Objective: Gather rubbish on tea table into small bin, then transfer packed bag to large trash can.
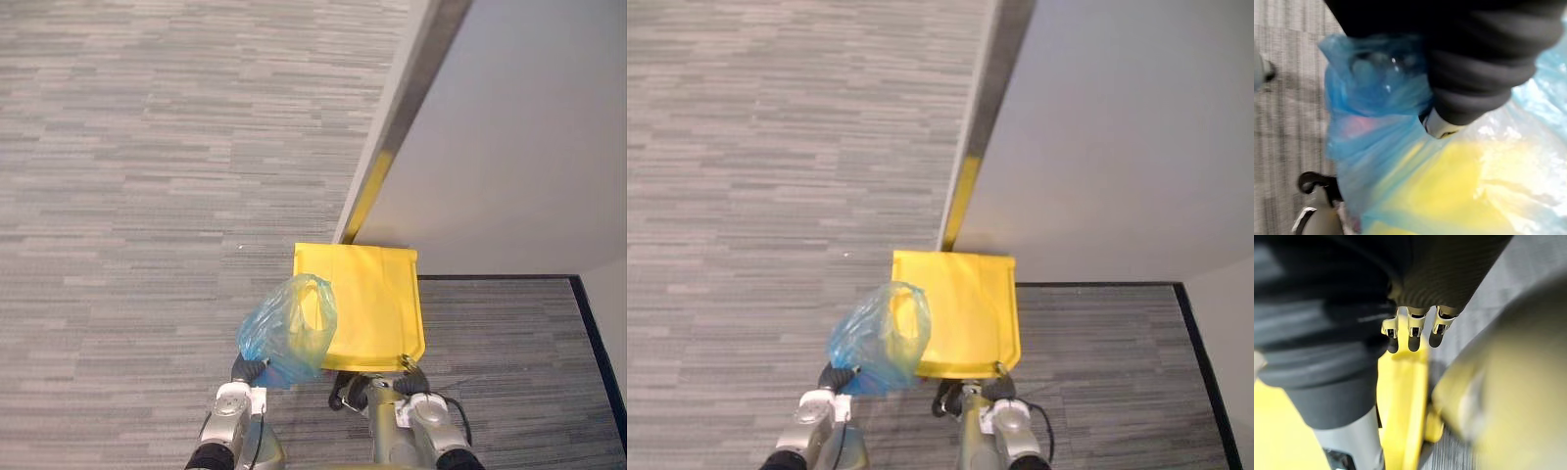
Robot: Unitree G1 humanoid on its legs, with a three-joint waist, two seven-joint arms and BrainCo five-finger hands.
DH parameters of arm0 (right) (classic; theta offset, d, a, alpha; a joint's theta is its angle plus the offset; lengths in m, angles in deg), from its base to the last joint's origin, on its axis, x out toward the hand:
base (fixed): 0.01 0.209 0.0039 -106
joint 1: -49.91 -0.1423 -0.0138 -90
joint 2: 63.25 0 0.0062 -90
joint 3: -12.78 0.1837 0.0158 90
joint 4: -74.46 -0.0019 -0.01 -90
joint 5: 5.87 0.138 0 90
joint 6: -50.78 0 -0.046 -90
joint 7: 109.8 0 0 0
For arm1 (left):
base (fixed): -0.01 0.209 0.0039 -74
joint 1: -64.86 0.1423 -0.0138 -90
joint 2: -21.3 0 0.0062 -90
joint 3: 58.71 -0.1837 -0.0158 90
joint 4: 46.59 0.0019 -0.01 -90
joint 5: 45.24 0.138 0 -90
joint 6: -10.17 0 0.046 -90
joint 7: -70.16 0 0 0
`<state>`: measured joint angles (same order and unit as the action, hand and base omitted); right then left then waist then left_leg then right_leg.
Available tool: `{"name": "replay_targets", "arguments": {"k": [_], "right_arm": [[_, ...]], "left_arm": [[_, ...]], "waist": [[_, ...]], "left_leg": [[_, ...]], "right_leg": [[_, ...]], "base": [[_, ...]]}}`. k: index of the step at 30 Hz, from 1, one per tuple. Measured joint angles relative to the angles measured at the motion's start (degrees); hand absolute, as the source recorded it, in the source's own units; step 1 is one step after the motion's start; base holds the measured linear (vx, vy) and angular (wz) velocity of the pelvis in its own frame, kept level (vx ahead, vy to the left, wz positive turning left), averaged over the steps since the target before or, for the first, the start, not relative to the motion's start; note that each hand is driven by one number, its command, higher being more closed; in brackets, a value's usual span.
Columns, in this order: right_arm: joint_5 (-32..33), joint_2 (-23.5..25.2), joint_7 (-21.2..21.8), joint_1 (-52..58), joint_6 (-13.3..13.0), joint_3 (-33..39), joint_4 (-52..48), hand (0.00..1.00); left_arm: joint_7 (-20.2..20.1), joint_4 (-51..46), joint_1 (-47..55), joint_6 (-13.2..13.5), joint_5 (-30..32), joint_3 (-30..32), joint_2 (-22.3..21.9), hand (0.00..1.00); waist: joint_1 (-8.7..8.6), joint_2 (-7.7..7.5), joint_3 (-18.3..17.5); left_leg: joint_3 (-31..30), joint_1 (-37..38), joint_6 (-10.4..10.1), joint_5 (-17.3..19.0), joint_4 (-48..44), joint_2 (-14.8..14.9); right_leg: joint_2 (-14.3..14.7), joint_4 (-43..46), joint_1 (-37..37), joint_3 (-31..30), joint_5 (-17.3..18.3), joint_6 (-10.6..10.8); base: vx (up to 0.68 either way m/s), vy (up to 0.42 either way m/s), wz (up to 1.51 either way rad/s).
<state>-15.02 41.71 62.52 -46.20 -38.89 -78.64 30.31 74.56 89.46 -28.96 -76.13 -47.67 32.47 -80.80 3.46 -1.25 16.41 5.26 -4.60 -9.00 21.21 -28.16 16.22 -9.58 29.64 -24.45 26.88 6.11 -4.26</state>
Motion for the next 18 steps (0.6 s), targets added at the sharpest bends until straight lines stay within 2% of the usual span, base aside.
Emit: {"name": "replay_targets", "arguments": {"k": [4,6,11,13,15,16,18], "right_arm": [[-1.8,-0.9,-0.1,-5.8,-0.6,-3.4,0.0,0.0],[-2.0,-1.7,-0.1,-6.9,-0.9,-3.4,0.3,0.0],[-2.1,-2.8,-0.2,-6.2,-0.7,-3.3,5.3,0.0],[-2.2,-3.0,-0.2,-4.3,-0.2,-3.3,7.5,0.0],[-2.2,-3.3,-0.2,-2.9,0.1,-3.1,7.7,0.0],[-2.2,-3.1,-0.1,-2.0,0.2,-3.1,8.3,0.0],[-2.0,-2.9,0.0,-0.1,0.2,-1.9,8.9,0.0]], "left_arm": [[0.6,0.0,0.0,0.3,-0.4,0.0,2.1,1.0],[1.1,-0.1,0.0,0.8,-1.4,0.1,2.4,1.0],[1.5,0.1,0.2,0.8,-1.9,-0.1,2.9,1.0],[1.1,0.7,0.3,0.7,-1.6,-0.7,3.3,1.0],[0.7,0.8,0.3,0.6,-1.4,-1.1,3.6,1.0],[0.3,1.1,0.7,0.6,-1.1,-1.3,4.1,1.0],[0.1,2.8,1.3,0.5,-1.1,-2.3,4.5,1.0]], "waist": [[0.16,-0.2,0.1],[0.14,-0.64,0.3],[-0.34,-1.8,0.8],[-0.46,-2.5,1.1],[-0.59,-2.67,1.0],[-0.53,-3.48,1.1],[-0.7,-4.01,1.0]], "left_leg": [[-1.2,-1.3,0.5,-2.9,2.1,-1.1],[-1.1,-0.8,-0.3,-4.2,4.2,-1.8],[-1.0,1.2,-0.6,-4.4,7.4,-2.1],[-0.8,2.8,-0.5,-3.5,8.3,-2.3],[-0.6,3.2,0.2,-0.9,7.8,-2.5],[0.1,3.9,-0.2,-0.2,7.1,-3.3],[1.0,5.6,0.6,0.2,6.0,-4.7]], "right_leg": [[-0.3,-1.6,-0.5,-0.7,-1.4,-0.4],[-0.3,-3.0,-0.4,-1.6,-2.1,-0.2],[0.5,-5.9,1.0,-2.4,-4.4,0.5],[0.8,-8.0,2.7,-2.6,-4.8,1.9],[0.8,-7.9,2.7,-3.2,-5.1,2.6],[0.5,-7.5,2.7,-4.7,-5.5,3.2],[0.0,-7.7,4.1,-7.1,-6.2,4.3]], "base": [[-0.01,-0.018,0.17],[-0.04,-0.007,0.08],[-0.08,0.012,-0.01],[-0.14,0.029,-0.02],[-0.17,0.081,-0.17],[-0.14,0.075,-0.27],[-0.18,0.117,-0.27]]}}
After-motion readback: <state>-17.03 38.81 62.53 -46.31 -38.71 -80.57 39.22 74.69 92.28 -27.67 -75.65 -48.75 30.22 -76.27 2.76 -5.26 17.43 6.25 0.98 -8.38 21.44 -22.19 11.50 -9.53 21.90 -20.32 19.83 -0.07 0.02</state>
